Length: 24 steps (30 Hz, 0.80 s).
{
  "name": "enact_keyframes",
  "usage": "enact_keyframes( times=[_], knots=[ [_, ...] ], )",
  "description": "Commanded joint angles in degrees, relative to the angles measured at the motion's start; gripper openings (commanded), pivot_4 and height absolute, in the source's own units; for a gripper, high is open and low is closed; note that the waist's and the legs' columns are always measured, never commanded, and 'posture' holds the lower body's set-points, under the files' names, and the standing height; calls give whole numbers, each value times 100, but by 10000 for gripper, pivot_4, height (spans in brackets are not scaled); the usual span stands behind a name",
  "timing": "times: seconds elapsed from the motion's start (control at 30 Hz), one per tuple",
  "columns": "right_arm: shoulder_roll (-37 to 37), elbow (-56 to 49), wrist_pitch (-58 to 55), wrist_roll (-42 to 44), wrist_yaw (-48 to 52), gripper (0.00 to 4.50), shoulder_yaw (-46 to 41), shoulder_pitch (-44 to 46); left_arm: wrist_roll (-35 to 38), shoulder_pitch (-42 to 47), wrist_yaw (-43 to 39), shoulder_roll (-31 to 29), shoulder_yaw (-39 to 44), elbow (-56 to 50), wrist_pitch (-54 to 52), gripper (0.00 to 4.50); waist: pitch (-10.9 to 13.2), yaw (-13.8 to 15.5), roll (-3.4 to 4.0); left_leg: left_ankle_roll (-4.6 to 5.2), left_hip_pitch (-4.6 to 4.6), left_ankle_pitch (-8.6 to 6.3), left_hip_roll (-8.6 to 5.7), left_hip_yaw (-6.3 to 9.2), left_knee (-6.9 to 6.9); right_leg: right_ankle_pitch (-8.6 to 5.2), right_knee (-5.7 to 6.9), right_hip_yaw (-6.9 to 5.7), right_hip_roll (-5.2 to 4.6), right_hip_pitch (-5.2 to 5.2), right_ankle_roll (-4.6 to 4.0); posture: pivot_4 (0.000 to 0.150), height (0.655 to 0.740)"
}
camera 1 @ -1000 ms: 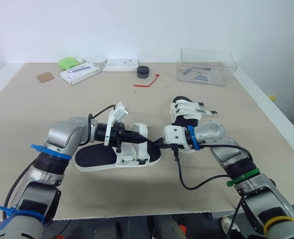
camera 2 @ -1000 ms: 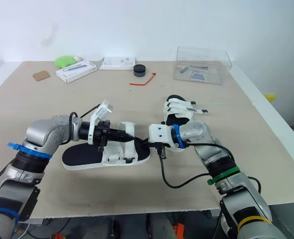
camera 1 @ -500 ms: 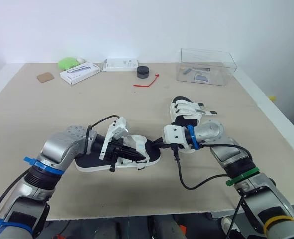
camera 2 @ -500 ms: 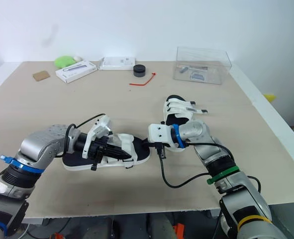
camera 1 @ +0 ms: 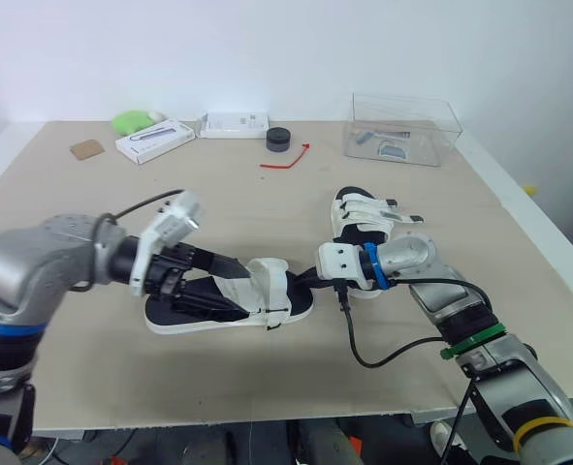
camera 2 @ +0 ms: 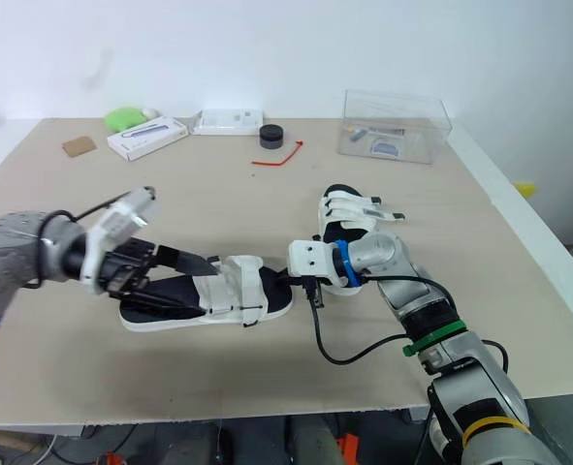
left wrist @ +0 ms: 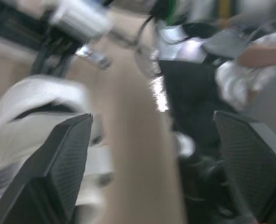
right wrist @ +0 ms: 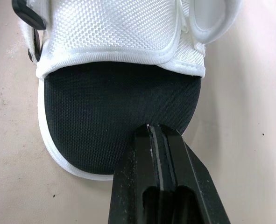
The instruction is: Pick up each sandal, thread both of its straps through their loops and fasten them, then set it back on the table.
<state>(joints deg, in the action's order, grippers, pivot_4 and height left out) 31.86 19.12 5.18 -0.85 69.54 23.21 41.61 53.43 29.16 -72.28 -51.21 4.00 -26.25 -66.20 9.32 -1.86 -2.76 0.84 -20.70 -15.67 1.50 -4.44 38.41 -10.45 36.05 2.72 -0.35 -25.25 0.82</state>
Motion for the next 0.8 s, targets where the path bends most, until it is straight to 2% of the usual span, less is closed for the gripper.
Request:
enact_keyframes(
  times=[0.03, 0.13, 0.27, 0.37, 0.5, 0.8],
  knots=[
    [100, 496, -158, -434, -64, 0, 145, -123, 251, -1090, 564, 34, 197, -793, -62, 43116, 1, -1, 3, 0, 5, -3, -2, -3, 0, -3, 2, 3, -3, 4, 1, 1500, 7400],
    [74, 543, -121, -436, -38, 0, 157, -103, 140, -1777, 1159, 271, 164, -1190, 179, 43116, 6, 10, -33, -2, 3, -1, 2, 6, 3, -3, 2, 2, -5, 2, 0, 1500, 7400],
    [48, 611, -58, -452, -17, 0, 185, -78, -707, -2085, 2218, 928, -219, -1072, 874, 43116, 5, 38, -29, -3, 10, 4, 4, 14, 9, -3, -1, 0, -19, 10, -3, 1500, 7400],
    [19, 641, -35, -449, -11, 0, 201, -61, -1356, -2079, 2605, 1249, -502, -704, 1476, 43116, 5, 46, -29, -2, 10, 7, 4, 15, 8, -2, -1, -1, -13, 10, -4, 1500, 7400],
    [5, 692, -2, -450, -14, 0, 213, -32, -1902, -2056, 2677, 1432, -866, -405, 2127, 43116, 5, 49, -26, -1, 11, 9, 5, 15, 8, 7, 0, -1, -5, 9, -17, 1500, 7400],
    [10, 626, -4, -453, -36, 0, 202, -102, -2279, -1862, 2488, 1652, -1255, 72, 2687, 43116, 4, 53, -26, -2, 8, 5, 2, 6, 0, 8, 0, -2, -6, 5, -19, 1500, 7400]
  ],
)
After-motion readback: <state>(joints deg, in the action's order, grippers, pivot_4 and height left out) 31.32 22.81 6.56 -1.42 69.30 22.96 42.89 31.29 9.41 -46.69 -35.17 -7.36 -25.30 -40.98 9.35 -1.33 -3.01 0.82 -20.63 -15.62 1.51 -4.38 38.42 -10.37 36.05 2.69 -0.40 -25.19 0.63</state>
